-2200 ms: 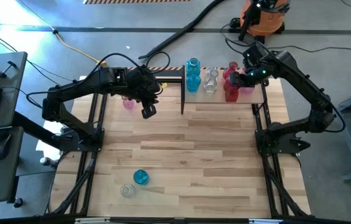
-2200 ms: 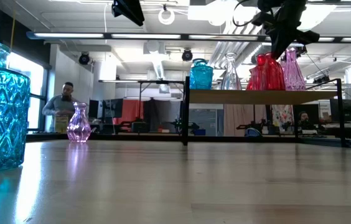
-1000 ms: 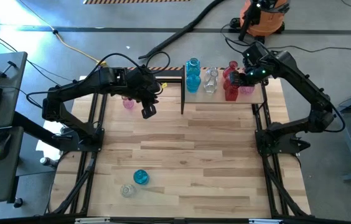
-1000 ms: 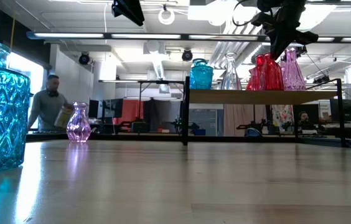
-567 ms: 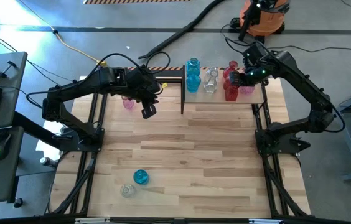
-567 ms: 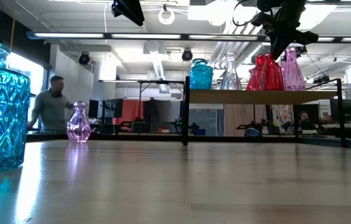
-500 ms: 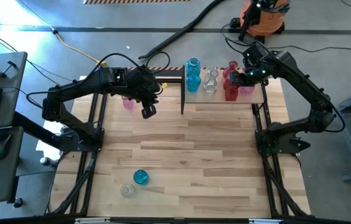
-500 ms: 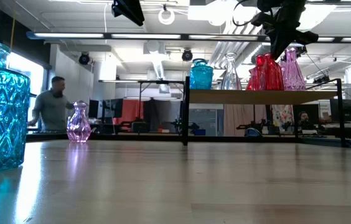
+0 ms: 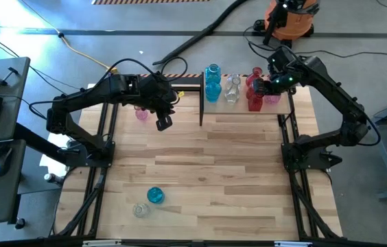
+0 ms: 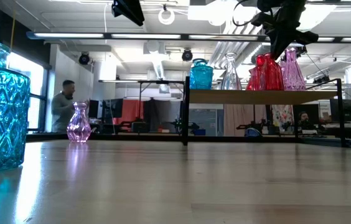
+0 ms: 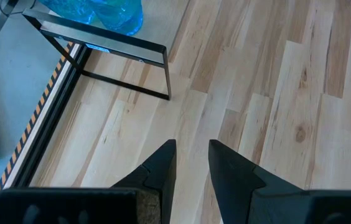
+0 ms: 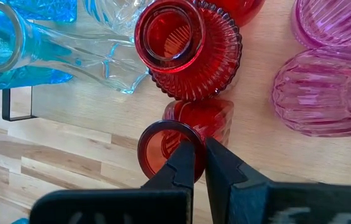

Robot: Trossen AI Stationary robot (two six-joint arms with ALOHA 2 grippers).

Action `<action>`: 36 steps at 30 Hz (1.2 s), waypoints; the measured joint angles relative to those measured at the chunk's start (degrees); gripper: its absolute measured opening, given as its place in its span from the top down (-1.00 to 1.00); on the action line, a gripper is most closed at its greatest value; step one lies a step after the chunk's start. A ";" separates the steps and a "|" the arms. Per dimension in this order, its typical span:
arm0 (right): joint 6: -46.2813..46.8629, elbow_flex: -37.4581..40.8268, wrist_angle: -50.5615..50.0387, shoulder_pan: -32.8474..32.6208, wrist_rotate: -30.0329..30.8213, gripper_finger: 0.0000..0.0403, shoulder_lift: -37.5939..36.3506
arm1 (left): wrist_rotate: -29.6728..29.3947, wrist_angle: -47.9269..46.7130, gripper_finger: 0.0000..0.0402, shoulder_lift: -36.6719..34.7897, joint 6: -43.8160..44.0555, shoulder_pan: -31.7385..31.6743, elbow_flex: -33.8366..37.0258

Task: Sort vases onto shelf
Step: Put the red vase on the shelf aligned with the other red vase

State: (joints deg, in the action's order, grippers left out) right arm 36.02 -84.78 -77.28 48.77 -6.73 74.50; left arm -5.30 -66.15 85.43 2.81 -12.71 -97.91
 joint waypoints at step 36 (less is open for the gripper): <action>-1.54 -0.01 0.14 -0.02 1.08 1.00 -0.02 | 0.00 0.02 0.57 -0.02 0.02 0.00 0.00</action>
State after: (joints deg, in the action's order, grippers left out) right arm 34.48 -84.79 -77.14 48.75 -5.65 74.48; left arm -5.30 -66.13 85.41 2.83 -12.71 -97.91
